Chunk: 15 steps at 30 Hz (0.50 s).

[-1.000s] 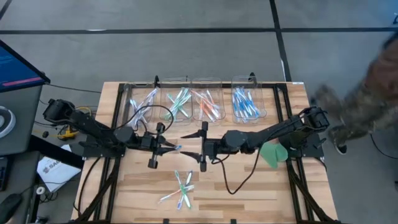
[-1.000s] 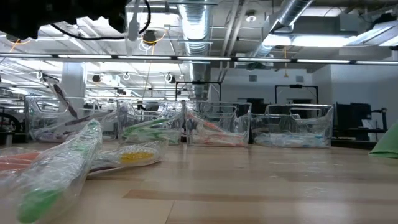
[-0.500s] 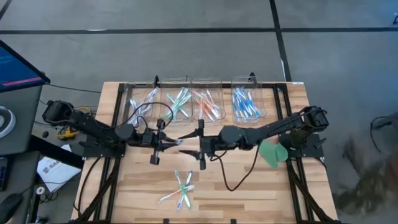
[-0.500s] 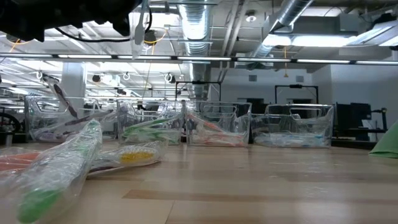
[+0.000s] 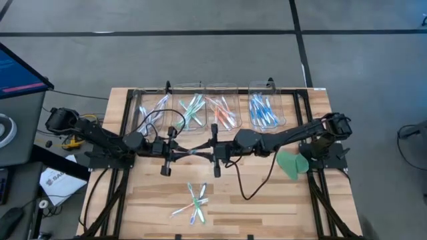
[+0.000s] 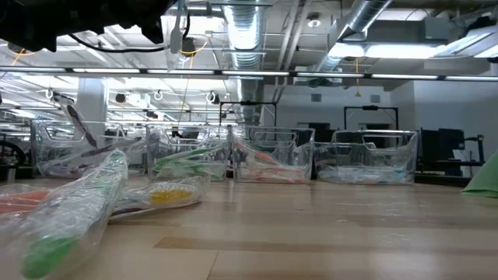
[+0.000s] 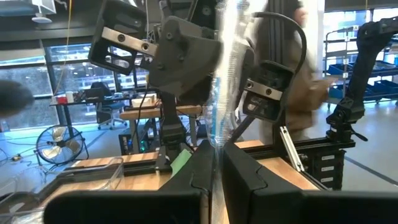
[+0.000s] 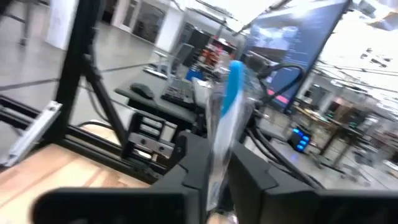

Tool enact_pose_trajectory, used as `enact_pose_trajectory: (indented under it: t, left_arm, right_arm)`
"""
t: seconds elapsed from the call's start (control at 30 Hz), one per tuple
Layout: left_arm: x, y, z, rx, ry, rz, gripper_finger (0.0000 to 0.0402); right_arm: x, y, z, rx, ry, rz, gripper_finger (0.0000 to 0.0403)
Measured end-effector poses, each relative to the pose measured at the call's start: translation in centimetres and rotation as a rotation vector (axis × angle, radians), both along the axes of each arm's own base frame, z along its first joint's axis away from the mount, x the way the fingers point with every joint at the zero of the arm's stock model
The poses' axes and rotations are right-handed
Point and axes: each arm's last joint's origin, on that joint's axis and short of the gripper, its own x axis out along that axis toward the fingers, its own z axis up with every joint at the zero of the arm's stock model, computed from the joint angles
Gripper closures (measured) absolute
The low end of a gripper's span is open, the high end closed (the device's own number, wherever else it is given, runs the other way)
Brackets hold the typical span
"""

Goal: Pick & Place Toothbrushes
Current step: Put the blue toothbrush into the right transparent bin

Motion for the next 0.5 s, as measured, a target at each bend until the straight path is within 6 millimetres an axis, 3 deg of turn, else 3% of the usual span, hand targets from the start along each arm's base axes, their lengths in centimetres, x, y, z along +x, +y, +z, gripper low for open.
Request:
enact_pose_trajectory:
  t: [0.1,0.3,0.5]
  left_arm:
    - [0.0,0.0,0.0,0.004,-0.001,0.001,0.0392]
    - [0.01,0.09,0.0,-0.027,0.003,0.03,0.0367]
    - [0.02,0.09,-0.05,-0.064,0.012,0.025,0.0314]
  right_arm:
    - [0.02,-0.1,0.0,0.001,0.0,0.029,0.0388]
    - [0.01,0.0,-0.05,-0.004,0.004,0.032,0.0388]
    - [-0.03,0.42,-0.57,-0.008,0.062,0.039,0.0391]
